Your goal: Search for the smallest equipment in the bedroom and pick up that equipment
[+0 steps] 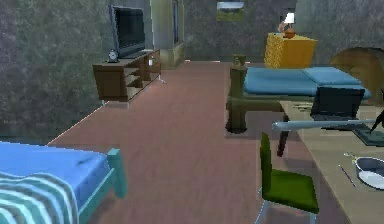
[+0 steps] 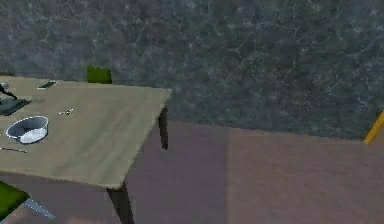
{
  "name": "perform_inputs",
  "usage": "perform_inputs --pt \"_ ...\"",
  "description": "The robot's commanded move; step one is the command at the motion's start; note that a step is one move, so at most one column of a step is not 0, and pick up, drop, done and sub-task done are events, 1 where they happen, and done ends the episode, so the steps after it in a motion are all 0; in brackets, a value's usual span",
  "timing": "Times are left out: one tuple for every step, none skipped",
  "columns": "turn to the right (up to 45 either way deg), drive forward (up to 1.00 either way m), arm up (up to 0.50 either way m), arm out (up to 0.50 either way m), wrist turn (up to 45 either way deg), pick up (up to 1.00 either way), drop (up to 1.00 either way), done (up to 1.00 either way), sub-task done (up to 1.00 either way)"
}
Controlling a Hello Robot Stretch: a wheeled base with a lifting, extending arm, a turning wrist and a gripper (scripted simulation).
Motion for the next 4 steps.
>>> perform_inputs --pt "0.0 1.0 0.0 0.0 0.0 0.0 0.0 0.0 0.0" --pt "9.0 0.0 0.0 0.0 0.0 0.0 0.0 0.0 0.0" --pt "0.0 0.05 0.0 0.0 0.0 0.0 0.0 0.0 0.0" --pt "0.0 0.45 0.0 0.0 0.0 0.0 0.0 0.0 0.0"
